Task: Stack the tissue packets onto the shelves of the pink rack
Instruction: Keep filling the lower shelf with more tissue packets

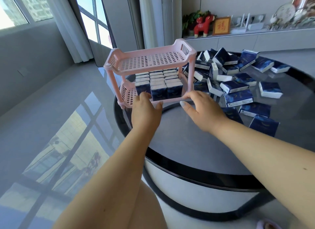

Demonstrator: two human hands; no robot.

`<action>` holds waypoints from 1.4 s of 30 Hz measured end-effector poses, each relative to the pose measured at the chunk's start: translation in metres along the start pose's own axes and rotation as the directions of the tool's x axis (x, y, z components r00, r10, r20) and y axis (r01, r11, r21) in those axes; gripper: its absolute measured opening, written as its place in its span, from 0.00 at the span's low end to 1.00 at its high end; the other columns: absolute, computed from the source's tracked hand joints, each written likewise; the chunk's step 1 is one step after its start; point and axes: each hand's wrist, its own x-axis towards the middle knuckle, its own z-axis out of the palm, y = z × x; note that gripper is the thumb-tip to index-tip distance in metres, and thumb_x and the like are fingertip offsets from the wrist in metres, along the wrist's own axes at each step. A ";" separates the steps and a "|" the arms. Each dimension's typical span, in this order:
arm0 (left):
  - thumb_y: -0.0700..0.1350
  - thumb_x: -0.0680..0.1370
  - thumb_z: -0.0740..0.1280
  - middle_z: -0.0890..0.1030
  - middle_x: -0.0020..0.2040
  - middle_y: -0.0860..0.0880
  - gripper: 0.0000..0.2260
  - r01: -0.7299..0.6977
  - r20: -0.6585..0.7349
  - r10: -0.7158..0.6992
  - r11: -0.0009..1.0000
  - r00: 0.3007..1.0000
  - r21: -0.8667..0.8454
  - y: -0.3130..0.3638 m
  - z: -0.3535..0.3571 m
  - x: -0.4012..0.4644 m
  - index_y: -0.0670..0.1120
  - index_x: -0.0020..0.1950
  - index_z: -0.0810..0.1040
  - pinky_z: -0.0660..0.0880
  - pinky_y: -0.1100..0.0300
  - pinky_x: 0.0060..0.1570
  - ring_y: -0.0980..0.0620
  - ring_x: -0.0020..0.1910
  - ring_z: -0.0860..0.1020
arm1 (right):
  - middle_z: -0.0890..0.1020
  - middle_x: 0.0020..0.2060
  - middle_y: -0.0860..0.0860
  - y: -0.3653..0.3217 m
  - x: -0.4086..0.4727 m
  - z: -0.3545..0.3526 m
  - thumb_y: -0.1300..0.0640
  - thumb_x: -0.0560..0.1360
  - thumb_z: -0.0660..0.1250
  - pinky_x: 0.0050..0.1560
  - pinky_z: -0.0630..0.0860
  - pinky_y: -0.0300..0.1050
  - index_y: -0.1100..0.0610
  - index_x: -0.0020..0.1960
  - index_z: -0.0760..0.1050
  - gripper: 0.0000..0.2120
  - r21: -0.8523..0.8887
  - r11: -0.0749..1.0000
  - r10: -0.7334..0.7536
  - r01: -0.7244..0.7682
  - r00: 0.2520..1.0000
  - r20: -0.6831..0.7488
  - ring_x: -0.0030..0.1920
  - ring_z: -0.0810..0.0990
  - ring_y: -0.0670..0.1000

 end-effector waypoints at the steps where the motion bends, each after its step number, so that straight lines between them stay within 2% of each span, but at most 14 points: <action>1: 0.53 0.78 0.67 0.71 0.64 0.47 0.20 -0.014 0.020 0.014 1.000 1.000 0.014 0.004 0.003 -0.004 0.46 0.66 0.70 0.72 0.53 0.51 0.45 0.59 0.74 | 0.77 0.58 0.50 0.004 -0.003 -0.009 0.45 0.78 0.56 0.54 0.66 0.43 0.56 0.58 0.73 0.18 0.000 1.000 0.005 -0.005 0.999 -0.033 0.60 0.72 0.52; 5: 0.53 0.78 0.66 0.71 0.63 0.46 0.20 -0.116 0.140 0.112 0.993 0.984 0.018 0.023 0.017 -0.021 0.45 0.67 0.70 0.71 0.54 0.55 0.45 0.60 0.73 | 0.77 0.51 0.50 0.028 -0.021 -0.044 0.47 0.79 0.57 0.48 0.67 0.44 0.57 0.55 0.74 0.15 0.003 0.997 0.079 -0.080 0.987 -0.139 0.53 0.73 0.52; 8: 0.55 0.79 0.65 0.71 0.65 0.46 0.23 -0.214 0.242 0.201 0.977 0.949 0.026 0.037 0.029 -0.034 0.45 0.69 0.68 0.72 0.52 0.60 0.46 0.62 0.72 | 0.78 0.51 0.52 0.050 -0.038 -0.064 0.46 0.79 0.57 0.49 0.71 0.48 0.58 0.53 0.75 0.16 0.021 0.988 0.155 -0.154 0.963 -0.222 0.52 0.75 0.54; 11: 0.57 0.79 0.64 0.69 0.69 0.46 0.27 -0.294 0.348 0.262 0.955 0.900 0.041 0.048 0.040 -0.043 0.45 0.73 0.65 0.69 0.51 0.65 0.45 0.67 0.69 | 0.76 0.42 0.49 0.069 -0.055 -0.077 0.42 0.78 0.54 0.43 0.71 0.49 0.55 0.45 0.73 0.18 0.049 0.966 0.259 -0.255 0.925 -0.278 0.45 0.75 0.55; 14: 0.57 0.78 0.65 0.66 0.73 0.46 0.30 -0.381 0.453 0.325 0.924 0.830 0.034 0.066 0.054 -0.052 0.46 0.75 0.62 0.65 0.52 0.69 0.46 0.72 0.65 | 0.70 0.32 0.46 0.087 -0.075 -0.085 0.42 0.79 0.52 0.38 0.65 0.47 0.51 0.33 0.64 0.19 0.071 0.926 0.372 -0.370 0.867 -0.331 0.39 0.71 0.54; 16: 0.57 0.77 0.66 0.64 0.75 0.47 0.32 -0.439 0.500 0.369 0.898 0.784 0.026 0.078 0.063 -0.057 0.46 0.76 0.60 0.63 0.53 0.70 0.46 0.73 0.63 | 0.70 0.31 0.47 0.094 -0.089 -0.086 0.42 0.79 0.52 0.38 0.67 0.49 0.53 0.32 0.64 0.21 0.072 0.903 0.422 -0.424 0.838 -0.346 0.38 0.71 0.56; 19: 0.58 0.76 0.68 0.63 0.75 0.48 0.34 -0.475 0.547 0.393 0.880 0.739 0.008 0.093 0.076 -0.058 0.46 0.76 0.60 0.62 0.55 0.70 0.47 0.73 0.64 | 0.73 0.38 0.51 0.098 -0.100 -0.085 0.44 0.79 0.53 0.45 0.72 0.51 0.59 0.38 0.71 0.21 0.061 0.846 0.521 -0.530 0.796 -0.308 0.44 0.73 0.57; 24: 0.58 0.74 0.71 0.65 0.74 0.50 0.36 -0.453 0.614 0.371 0.891 0.697 -0.024 0.102 0.093 -0.052 0.48 0.77 0.59 0.64 0.56 0.68 0.48 0.71 0.66 | 0.77 0.51 0.52 0.094 -0.103 -0.085 0.39 0.74 0.60 0.53 0.70 0.48 0.55 0.51 0.74 0.20 -0.055 0.792 0.595 -0.608 0.789 -0.156 0.54 0.73 0.56; 30: 0.57 0.71 0.74 0.70 0.69 0.50 0.35 -0.422 0.522 0.387 0.905 0.760 -0.055 0.090 0.089 -0.055 0.50 0.73 0.65 0.65 0.61 0.62 0.50 0.67 0.69 | 0.75 0.59 0.53 0.083 -0.106 -0.083 0.41 0.67 0.73 0.54 0.68 0.45 0.56 0.61 0.69 0.30 -0.030 0.793 0.604 -0.608 0.792 -0.088 0.61 0.71 0.55; 32: 0.56 0.69 0.76 0.72 0.65 0.51 0.33 -0.351 0.456 0.371 0.927 0.809 -0.133 0.079 0.082 -0.058 0.52 0.70 0.67 0.68 0.63 0.57 0.52 0.61 0.73 | 0.74 0.58 0.55 0.080 -0.104 -0.081 0.39 0.65 0.73 0.56 0.67 0.46 0.58 0.61 0.70 0.33 -0.078 0.763 0.634 -0.642 0.766 -0.102 0.60 0.71 0.56; 34: 0.53 0.69 0.77 0.74 0.63 0.52 0.30 -0.159 0.408 0.273 0.943 0.871 -0.292 0.065 0.074 -0.061 0.56 0.66 0.67 0.75 0.60 0.47 0.54 0.50 0.80 | 0.74 0.55 0.56 0.077 -0.104 -0.080 0.34 0.64 0.70 0.57 0.67 0.46 0.58 0.58 0.73 0.33 -0.180 0.716 0.667 -0.674 0.737 -0.107 0.59 0.70 0.58; 36: 0.48 0.71 0.77 0.74 0.63 0.52 0.29 0.062 0.395 0.145 0.883 0.907 -0.466 0.052 0.064 -0.066 0.55 0.68 0.67 0.78 0.60 0.40 0.58 0.42 0.82 | 0.73 0.53 0.56 0.074 -0.104 -0.078 0.32 0.63 0.69 0.55 0.68 0.46 0.57 0.56 0.73 0.33 -0.199 0.703 0.683 -0.683 0.726 -0.079 0.58 0.71 0.58; 39: 0.40 0.73 0.73 0.75 0.63 0.45 0.24 0.335 0.459 0.036 0.632 0.888 -0.698 0.042 0.050 -0.066 0.46 0.67 0.69 0.80 0.57 0.47 0.53 0.44 0.83 | 0.73 0.52 0.53 0.068 -0.102 -0.077 0.34 0.62 0.72 0.46 0.69 0.45 0.55 0.54 0.69 0.33 -0.113 0.732 0.672 -0.672 0.739 -0.041 0.52 0.74 0.56; 42: 0.33 0.76 0.67 0.77 0.59 0.39 0.19 0.509 0.558 0.049 0.349 0.828 -0.787 0.038 0.044 -0.064 0.37 0.66 0.71 0.80 0.56 0.55 0.45 0.50 0.81 | 0.74 0.51 0.48 0.062 -0.102 -0.075 0.38 0.63 0.75 0.42 0.69 0.44 0.52 0.54 0.66 0.30 -0.013 0.791 0.612 -0.612 0.791 -0.004 0.48 0.75 0.51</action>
